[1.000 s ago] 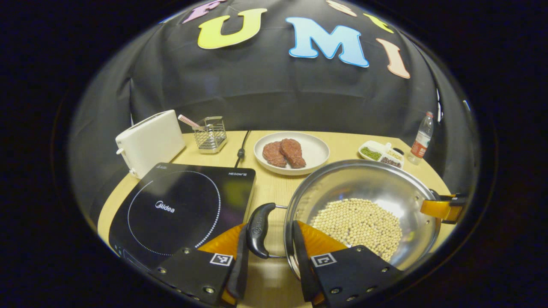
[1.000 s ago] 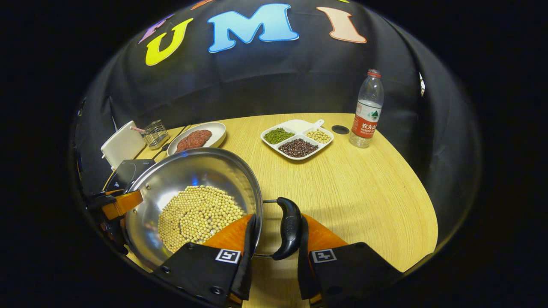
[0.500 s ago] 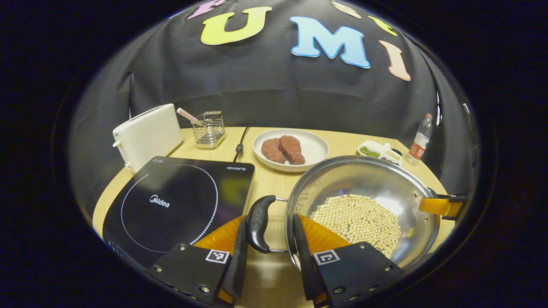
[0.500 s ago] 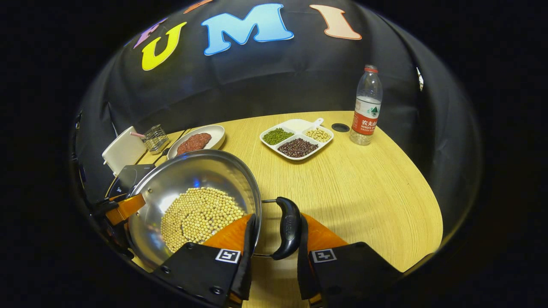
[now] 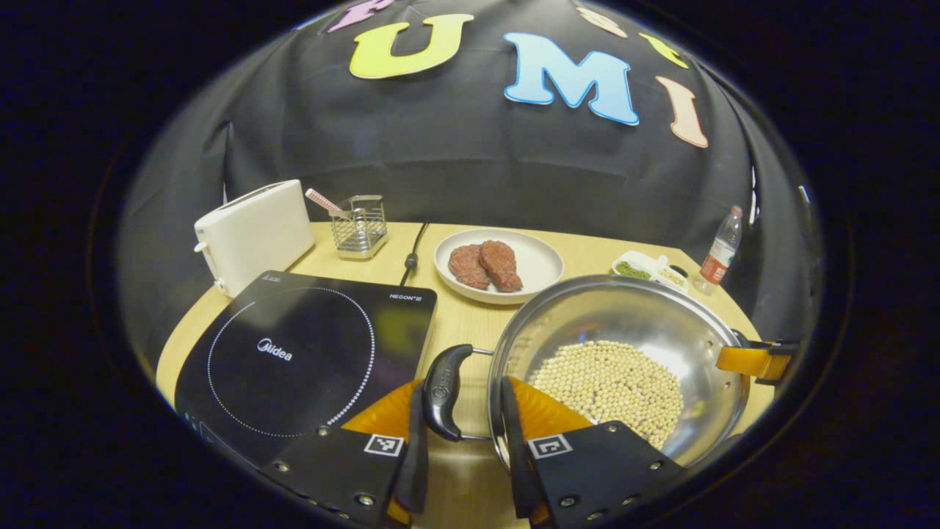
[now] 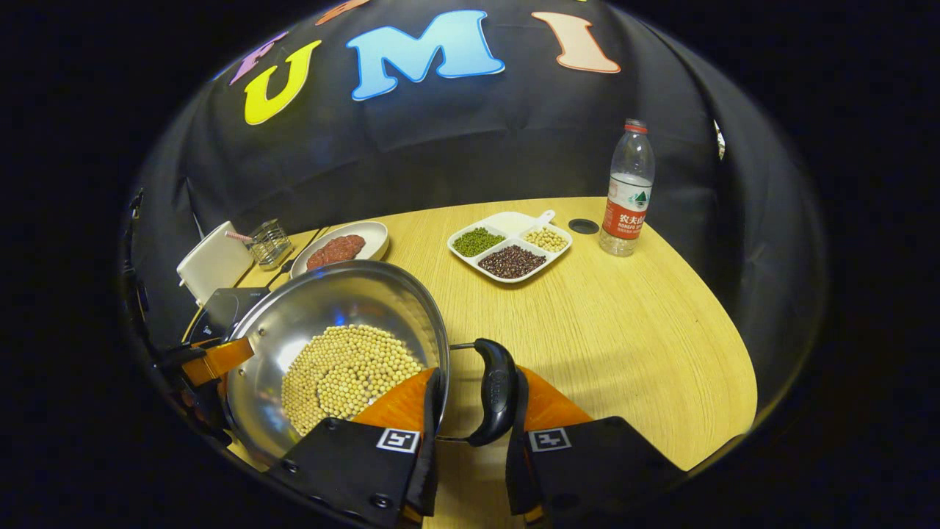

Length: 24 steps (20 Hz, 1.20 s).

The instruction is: First push the handle of the pot to place it horizontally, then grasp the pot with both hands and set it on the induction cooktop.

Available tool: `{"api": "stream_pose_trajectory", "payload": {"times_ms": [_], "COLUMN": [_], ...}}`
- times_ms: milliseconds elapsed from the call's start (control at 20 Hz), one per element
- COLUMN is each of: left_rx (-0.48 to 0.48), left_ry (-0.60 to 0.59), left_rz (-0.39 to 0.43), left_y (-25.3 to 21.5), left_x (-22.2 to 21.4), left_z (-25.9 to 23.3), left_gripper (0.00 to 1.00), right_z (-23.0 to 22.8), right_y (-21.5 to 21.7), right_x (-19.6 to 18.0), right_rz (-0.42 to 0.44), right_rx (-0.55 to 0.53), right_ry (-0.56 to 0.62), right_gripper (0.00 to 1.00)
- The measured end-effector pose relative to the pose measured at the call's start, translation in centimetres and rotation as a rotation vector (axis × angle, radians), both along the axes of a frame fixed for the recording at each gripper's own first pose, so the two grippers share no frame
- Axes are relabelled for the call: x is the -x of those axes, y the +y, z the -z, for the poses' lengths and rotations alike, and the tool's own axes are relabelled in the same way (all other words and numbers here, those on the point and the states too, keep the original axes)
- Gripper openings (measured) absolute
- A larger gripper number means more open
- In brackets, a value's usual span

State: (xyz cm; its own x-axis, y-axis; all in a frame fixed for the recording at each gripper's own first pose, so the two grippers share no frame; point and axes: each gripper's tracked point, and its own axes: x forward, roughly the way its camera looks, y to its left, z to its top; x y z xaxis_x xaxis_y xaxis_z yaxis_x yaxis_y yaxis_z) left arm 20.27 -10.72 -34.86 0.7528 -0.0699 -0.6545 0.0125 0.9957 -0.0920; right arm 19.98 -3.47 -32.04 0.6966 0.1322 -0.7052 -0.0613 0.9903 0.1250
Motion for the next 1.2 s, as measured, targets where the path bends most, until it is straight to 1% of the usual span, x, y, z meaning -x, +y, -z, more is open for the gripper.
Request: {"api": "stream_pose_trajectory", "payload": {"times_ms": [50,100,150,200,250,300,350,450,500,750,800,850,900,950,1050,1100,1150,1200], "left_rx": [0.006,0.006,0.007,0.004,0.002,-0.001,-0.002,-0.004,-0.004,-0.014,-0.016,-0.019,-0.022,-0.023,-0.02,-0.02,-0.022,-0.024], "left_ry": [-0.005,-0.007,-0.017,-0.021,-0.028,-0.035,-0.038,-0.044,-0.047,-0.057,-0.059,-0.06,-0.061,-0.059,-0.056,-0.054,-0.054,-0.052], "left_rz": [-0.004,-0.005,-0.007,-0.009,-0.009,-0.009,-0.01,-0.015,-0.019,-0.022,-0.021,-0.02,-0.019,-0.02,-0.025,-0.027,-0.027,-0.026], "left_y": [0.2,0.5,0.9,1.5,2.0,2.4,3.0,4.4,5.1,8.9,9.7,10.4,11.3,12.2,13.9,14.9,15.7,16.6], "left_x": [0.1,0.0,-0.3,-0.4,-0.5,-0.5,-0.6,-0.5,-0.4,0.0,-0.1,-0.1,0.0,0.0,0.3,0.4,0.5,0.6], "left_z": [-0.7,-1.0,-1.6,-1.9,-2.4,-2.8,-3.3,-4.0,-4.3,-5.6,-5.7,-5.9,-6.0,-6.2,-6.2,-6.2,-6.2,-6.2], "left_gripper": [0.46,0.5,0.46,0.42,0.46,0.46,0.46,0.46,0.5,0.5,0.46,0.46,0.49,0.5,0.42,0.42,0.46,0.46], "right_z": [-0.3,-0.9,-1.4,-1.8,-2.2,-2.6,-2.9,-3.5,-3.8,-4.9,-5.1,-5.3,-5.4,-5.5,-5.7,-5.7,-5.6,-5.6], "right_y": [0.2,0.5,0.9,1.3,1.8,2.2,2.7,4.0,4.6,8.1,8.8,9.6,10.3,11.1,12.8,13.6,14.4,15.3], "right_x": [-0.1,-0.2,-0.2,-0.3,-0.3,-0.3,-0.3,-0.1,-0.1,0.6,0.7,0.8,0.9,1.0,1.3,1.4,1.6,1.8], "right_rz": [-0.005,-0.008,-0.008,-0.01,-0.01,-0.01,-0.011,-0.016,-0.018,-0.02,-0.019,-0.018,-0.019,-0.018,-0.02,-0.021,-0.023,-0.025], "right_rx": [0.003,0.002,0.003,0.001,-0.001,-0.003,-0.004,-0.005,-0.006,-0.017,-0.017,-0.018,-0.018,-0.019,-0.023,-0.023,-0.023,-0.024], "right_ry": [-0.005,-0.013,-0.02,-0.024,-0.029,-0.034,-0.039,-0.044,-0.046,-0.06,-0.062,-0.065,-0.065,-0.066,-0.068,-0.067,-0.066,-0.066], "right_gripper": [0.39,0.35,0.39,0.39,0.39,0.36,0.39,0.39,0.39,0.39,0.39,0.39,0.39,0.39,0.39,0.39,0.39,0.39]}}
